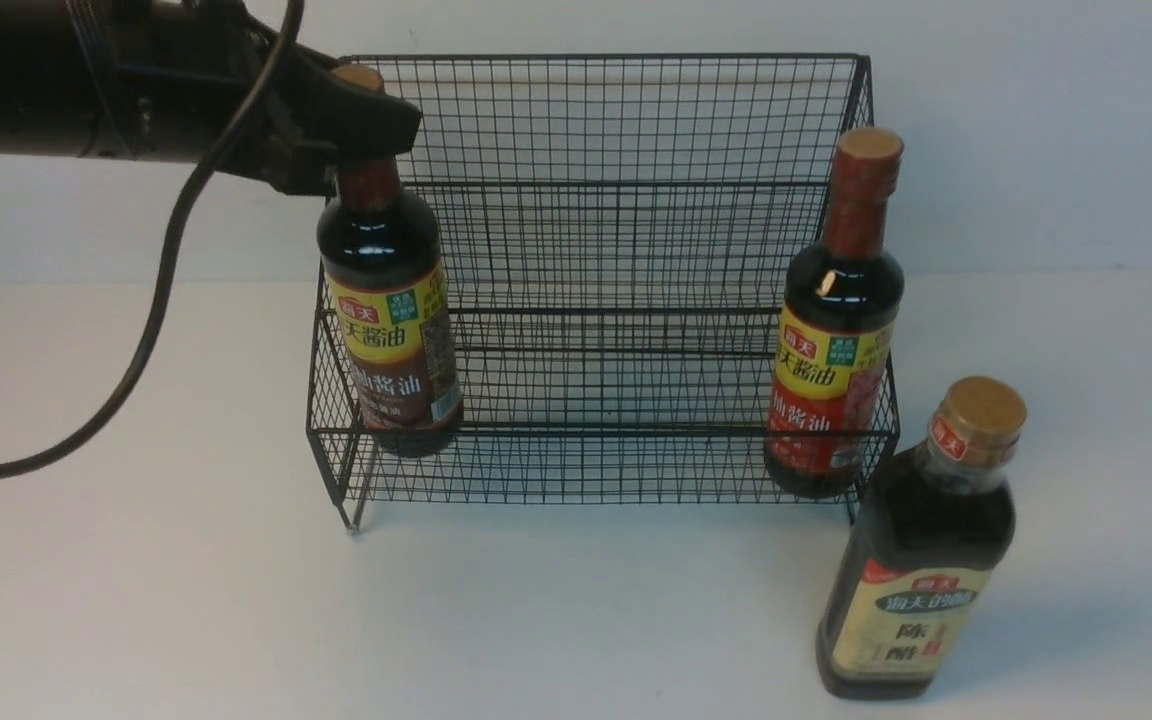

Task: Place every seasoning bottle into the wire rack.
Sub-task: Use the left arm to put the condiment bottle back on the shelf

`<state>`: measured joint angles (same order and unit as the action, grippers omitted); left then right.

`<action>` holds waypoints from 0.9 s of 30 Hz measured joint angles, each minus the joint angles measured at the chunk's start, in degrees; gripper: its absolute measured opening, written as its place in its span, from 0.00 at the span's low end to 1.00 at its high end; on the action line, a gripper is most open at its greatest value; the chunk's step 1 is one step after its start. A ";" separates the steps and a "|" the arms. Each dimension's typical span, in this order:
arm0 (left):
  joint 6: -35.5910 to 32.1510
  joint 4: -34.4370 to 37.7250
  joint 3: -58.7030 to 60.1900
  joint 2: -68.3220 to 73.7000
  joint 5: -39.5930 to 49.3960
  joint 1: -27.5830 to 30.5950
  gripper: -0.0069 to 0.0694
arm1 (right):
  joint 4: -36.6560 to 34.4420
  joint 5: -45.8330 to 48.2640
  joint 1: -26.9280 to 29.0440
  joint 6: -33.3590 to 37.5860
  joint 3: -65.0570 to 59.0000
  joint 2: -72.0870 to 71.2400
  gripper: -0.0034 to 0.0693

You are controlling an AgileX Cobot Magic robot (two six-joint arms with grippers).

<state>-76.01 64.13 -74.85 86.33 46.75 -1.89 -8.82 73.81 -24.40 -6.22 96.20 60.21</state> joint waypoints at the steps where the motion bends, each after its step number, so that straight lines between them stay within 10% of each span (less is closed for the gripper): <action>1: 0.37 0.01 0.00 0.83 0.18 0.00 0.46 | 0.00 0.00 0.00 0.00 0.00 -0.74 0.03; 27: 1.43 -3.33 -0.05 3.53 0.27 0.00 0.46 | 0.00 0.06 0.00 0.00 -6.11 -18.42 0.03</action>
<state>-74.58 60.80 -74.90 89.86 47.03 -1.89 -8.82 73.87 -24.40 -6.22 90.09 41.79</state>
